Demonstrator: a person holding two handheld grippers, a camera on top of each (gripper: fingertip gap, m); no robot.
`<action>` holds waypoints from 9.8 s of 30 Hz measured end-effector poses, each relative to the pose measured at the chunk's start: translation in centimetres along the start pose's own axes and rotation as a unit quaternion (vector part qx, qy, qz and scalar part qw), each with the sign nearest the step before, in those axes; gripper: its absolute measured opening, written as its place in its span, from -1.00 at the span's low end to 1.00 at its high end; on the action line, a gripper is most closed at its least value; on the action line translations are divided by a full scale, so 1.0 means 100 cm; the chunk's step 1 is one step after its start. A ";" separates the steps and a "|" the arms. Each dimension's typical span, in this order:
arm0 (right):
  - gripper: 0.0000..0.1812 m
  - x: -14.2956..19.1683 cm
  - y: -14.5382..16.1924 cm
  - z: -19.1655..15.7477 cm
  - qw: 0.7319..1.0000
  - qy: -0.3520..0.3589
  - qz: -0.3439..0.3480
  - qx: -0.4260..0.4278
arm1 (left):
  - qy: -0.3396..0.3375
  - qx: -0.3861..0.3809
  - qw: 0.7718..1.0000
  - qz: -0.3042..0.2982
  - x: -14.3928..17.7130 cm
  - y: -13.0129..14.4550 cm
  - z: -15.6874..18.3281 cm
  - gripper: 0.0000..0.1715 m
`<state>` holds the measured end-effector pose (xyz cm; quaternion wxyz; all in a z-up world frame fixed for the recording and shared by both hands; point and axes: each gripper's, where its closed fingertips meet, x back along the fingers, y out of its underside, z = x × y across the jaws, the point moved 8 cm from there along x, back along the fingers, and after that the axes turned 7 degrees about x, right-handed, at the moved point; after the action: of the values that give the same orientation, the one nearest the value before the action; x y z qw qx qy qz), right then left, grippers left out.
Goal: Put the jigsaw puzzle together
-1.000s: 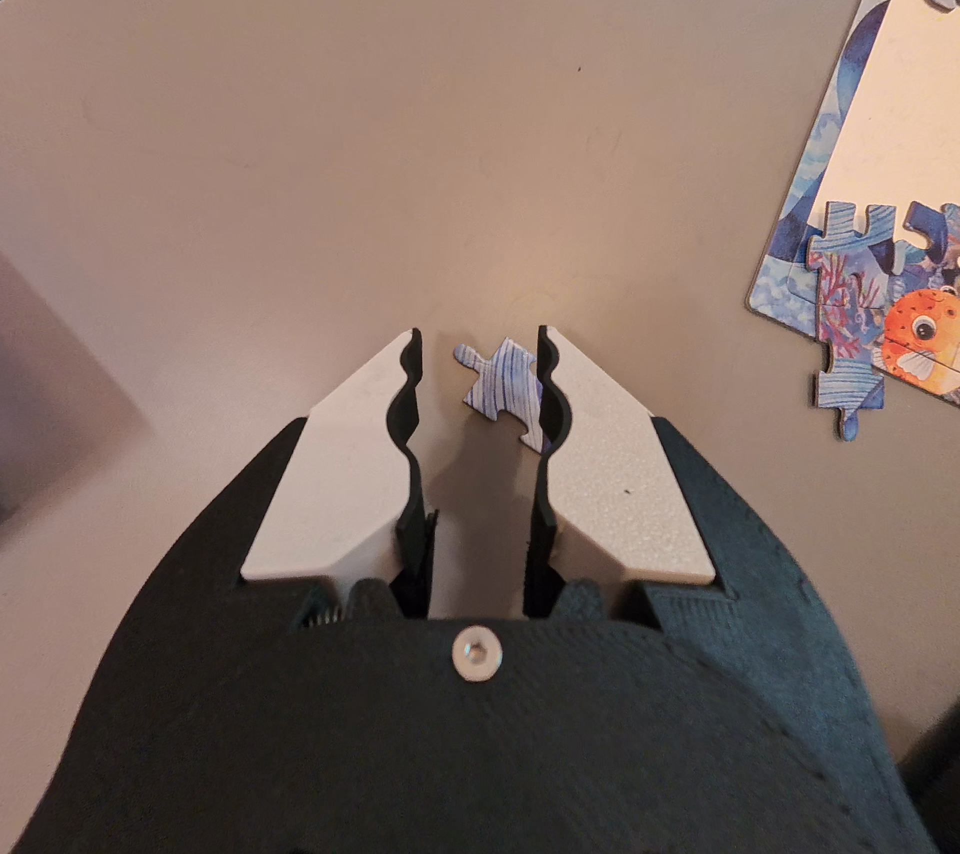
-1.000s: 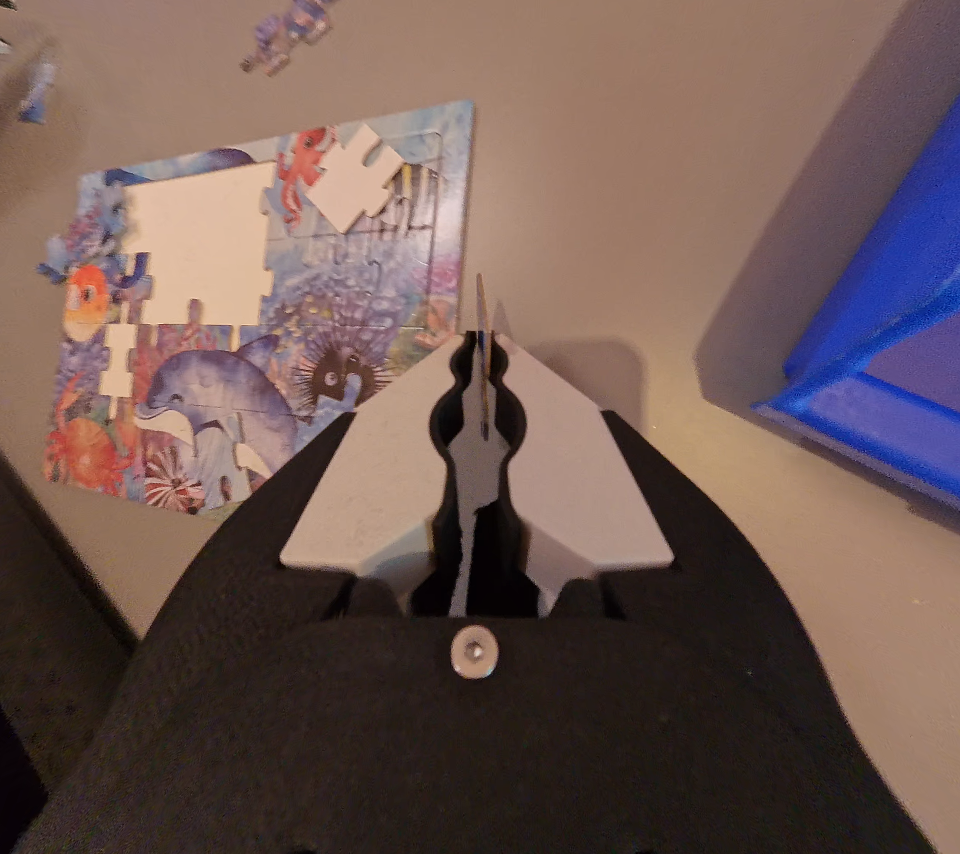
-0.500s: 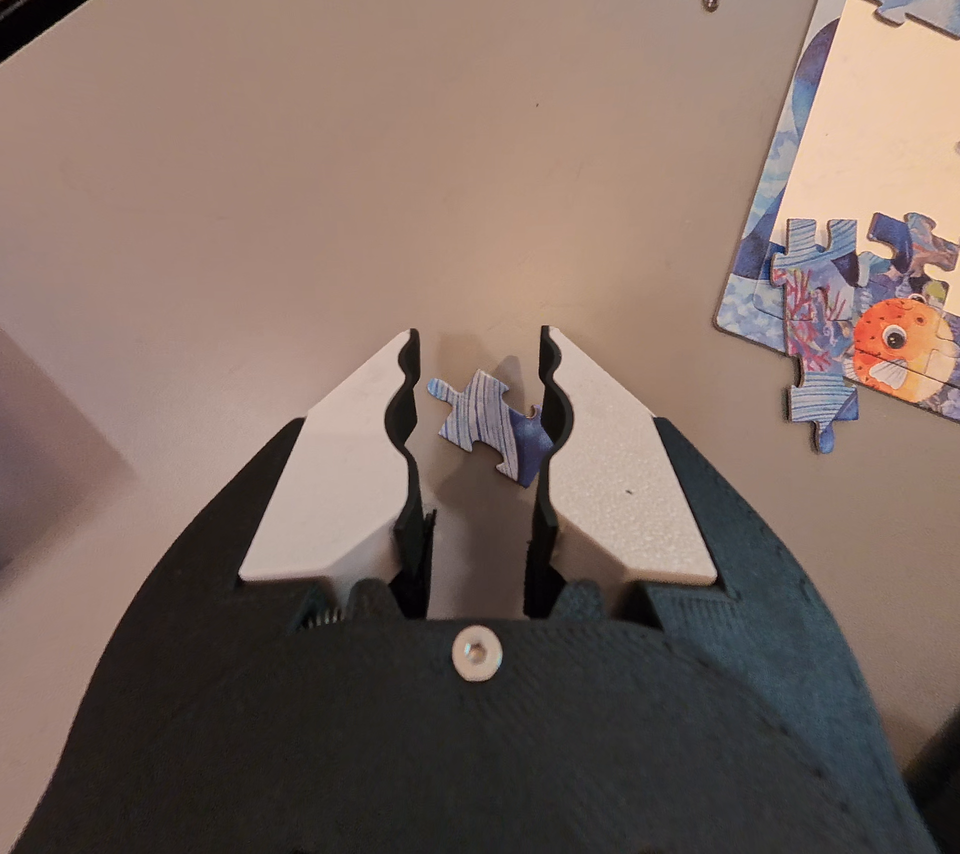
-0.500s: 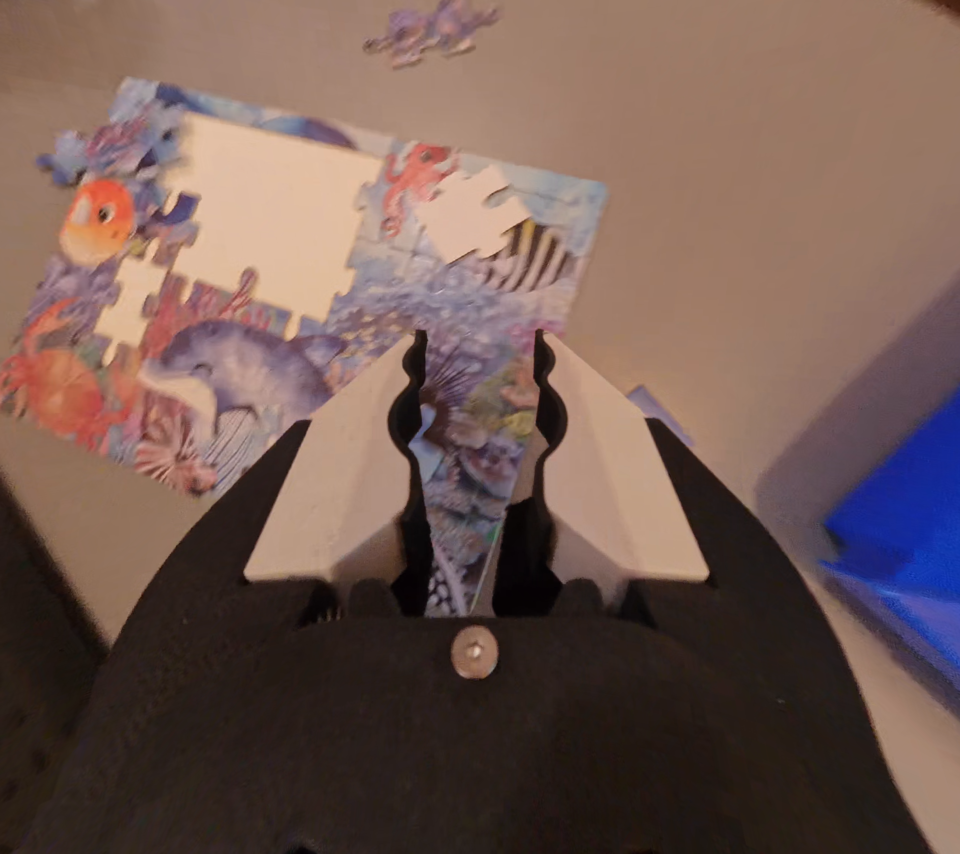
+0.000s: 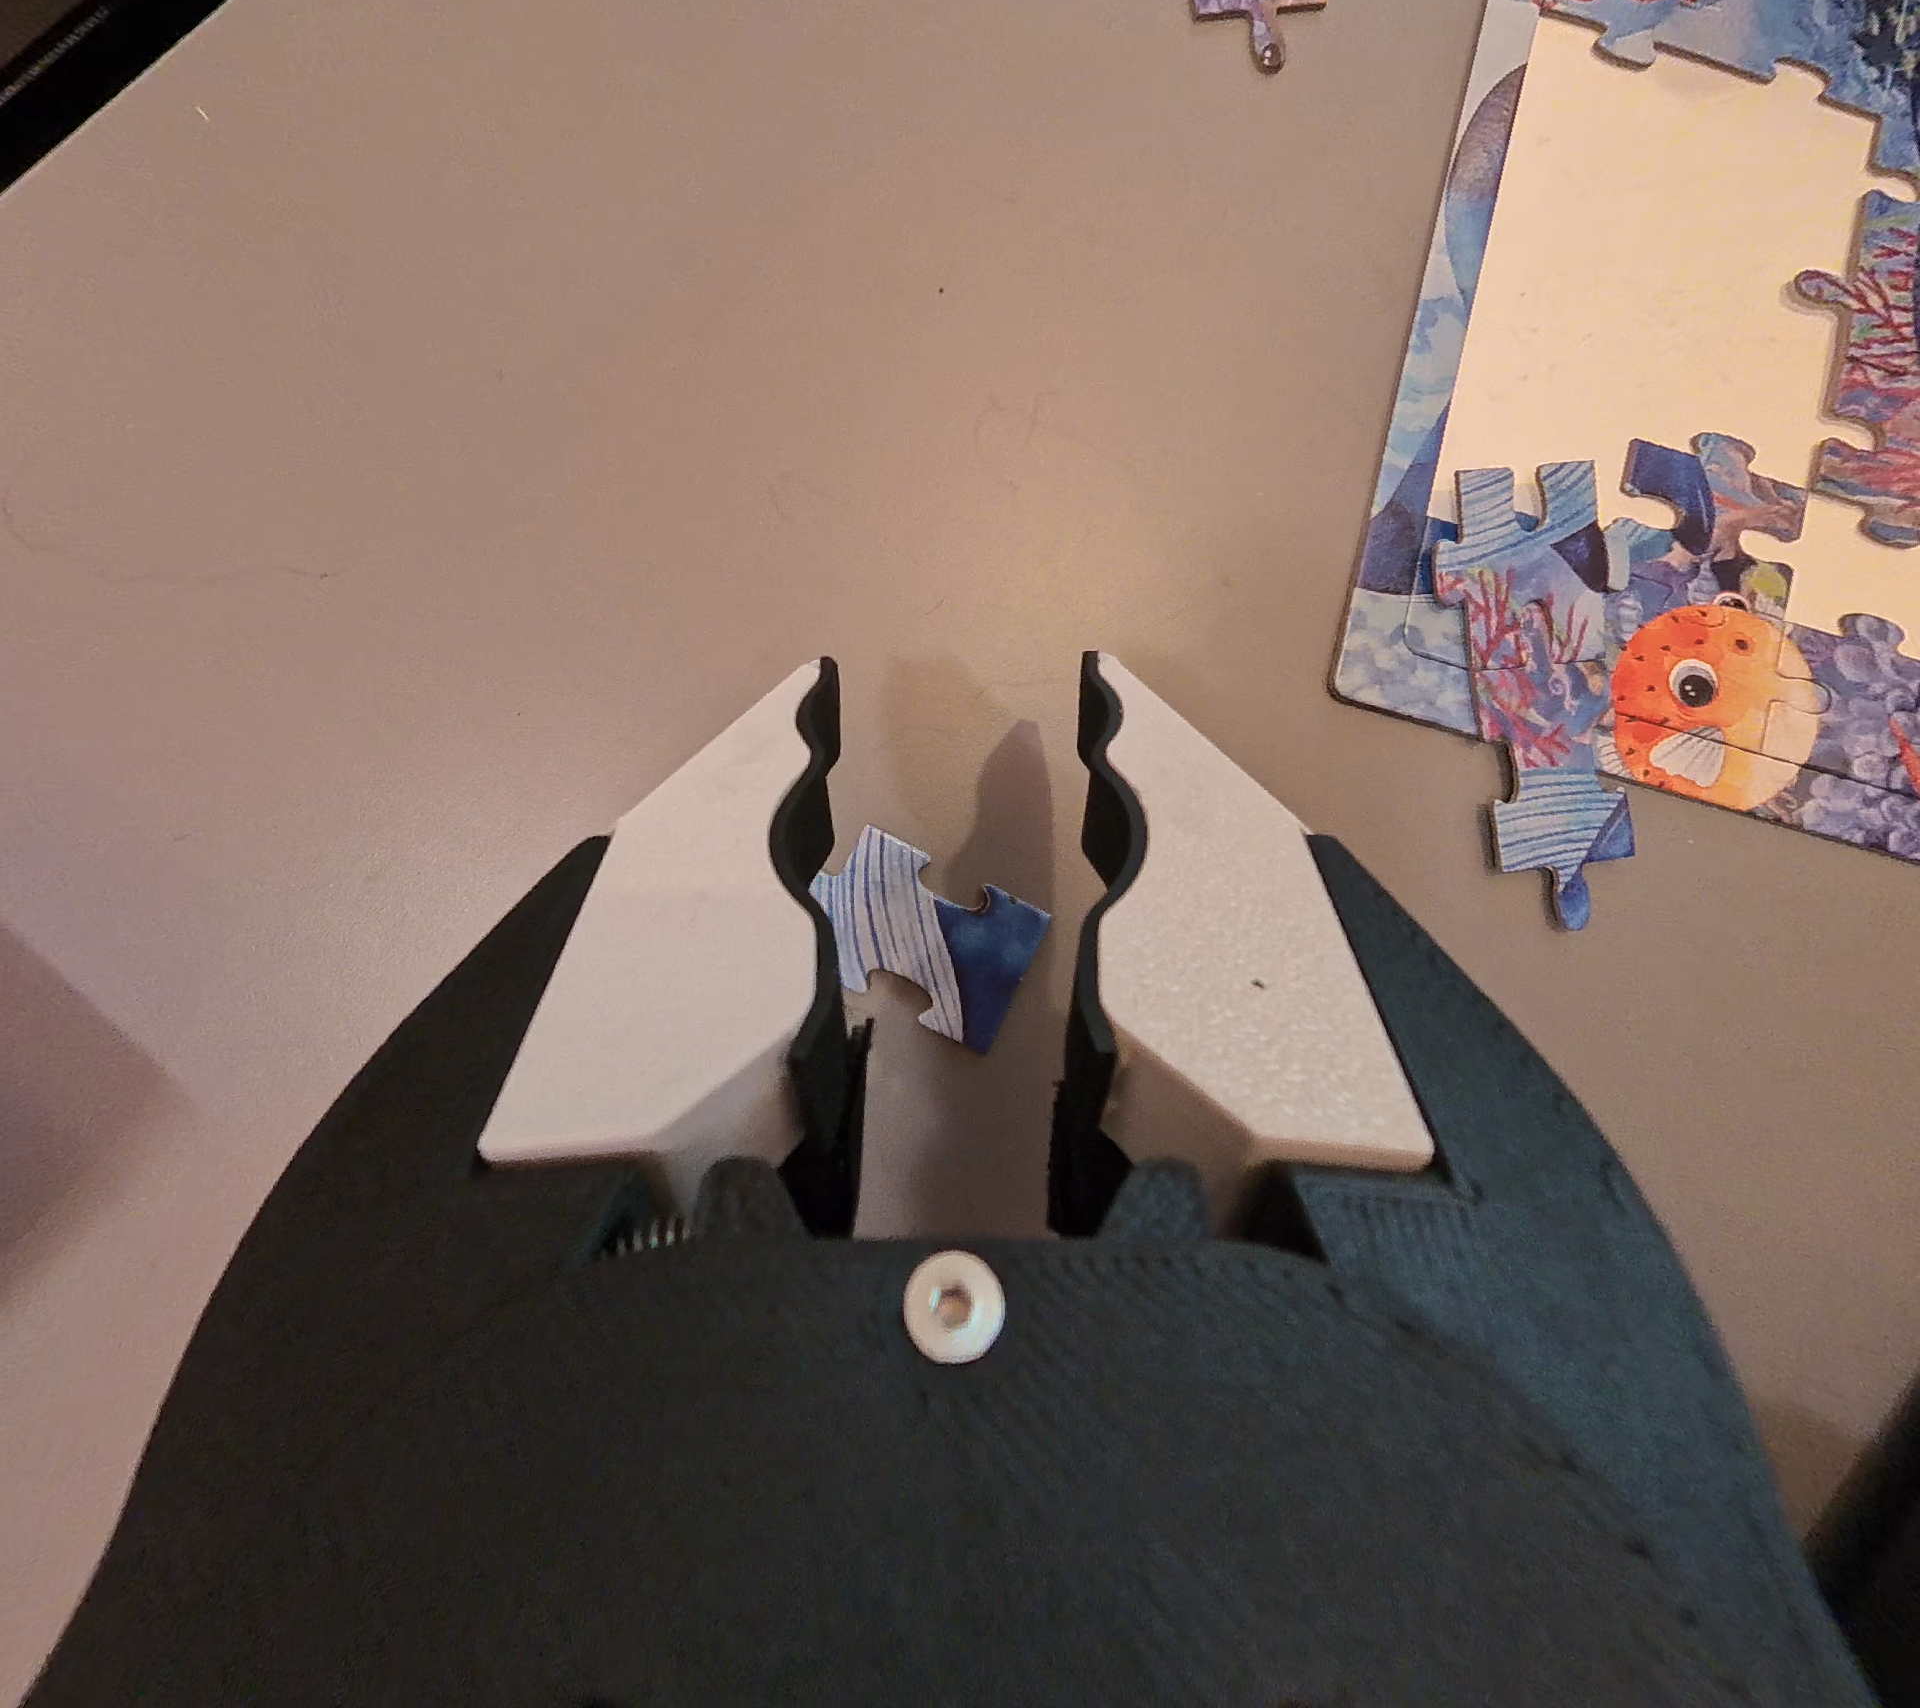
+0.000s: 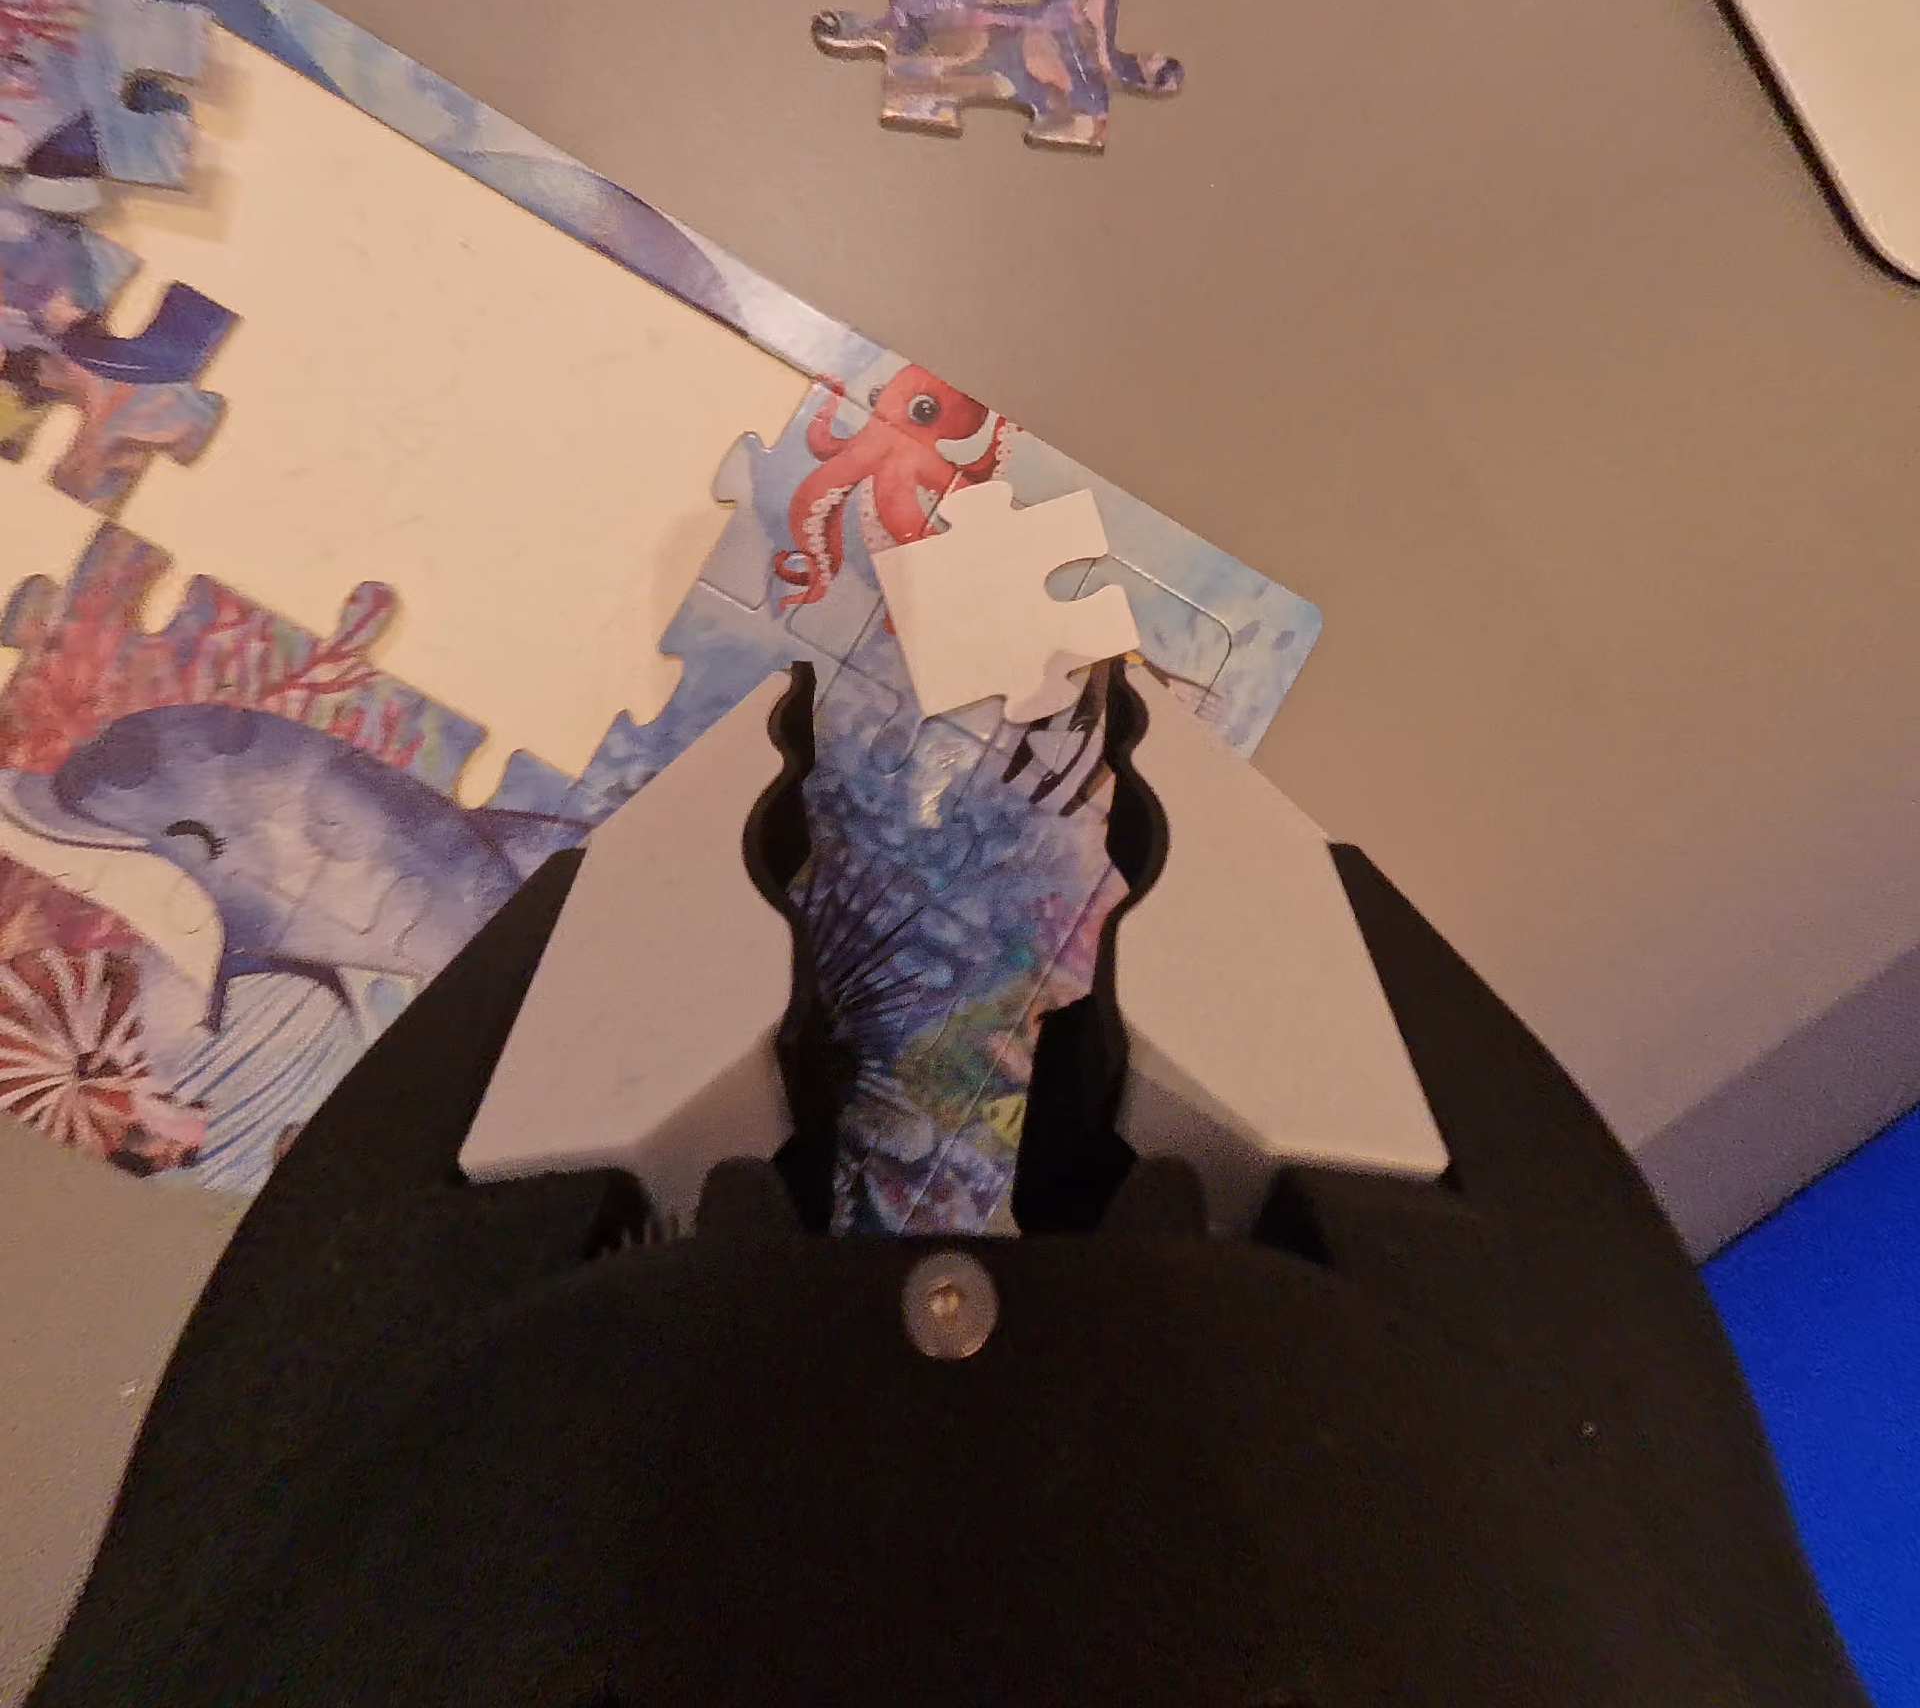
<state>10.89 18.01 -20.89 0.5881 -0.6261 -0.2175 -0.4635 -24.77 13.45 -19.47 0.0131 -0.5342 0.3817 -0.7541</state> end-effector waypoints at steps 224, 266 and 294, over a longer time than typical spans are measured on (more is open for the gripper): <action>-1.00 0.021 -0.060 0.006 0.875 -0.369 0.281 -0.137 | 0.363 -0.004 0.921 0.139 -0.071 -0.090 0.138 -1.00; -1.00 0.009 -0.043 -0.004 0.901 -0.379 0.194 -0.081 | 0.320 -0.011 0.931 0.175 -0.049 -0.094 0.125 -0.75; -1.00 -0.003 -0.022 -0.009 0.914 -0.388 0.095 -0.068 | 0.287 -0.083 0.952 0.071 -0.085 -0.079 0.157 -1.00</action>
<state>8.69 17.66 -20.07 0.4553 -0.8127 -0.3358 -0.1396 -5.25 13.88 -19.37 -0.0875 -0.2661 0.4674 -0.8385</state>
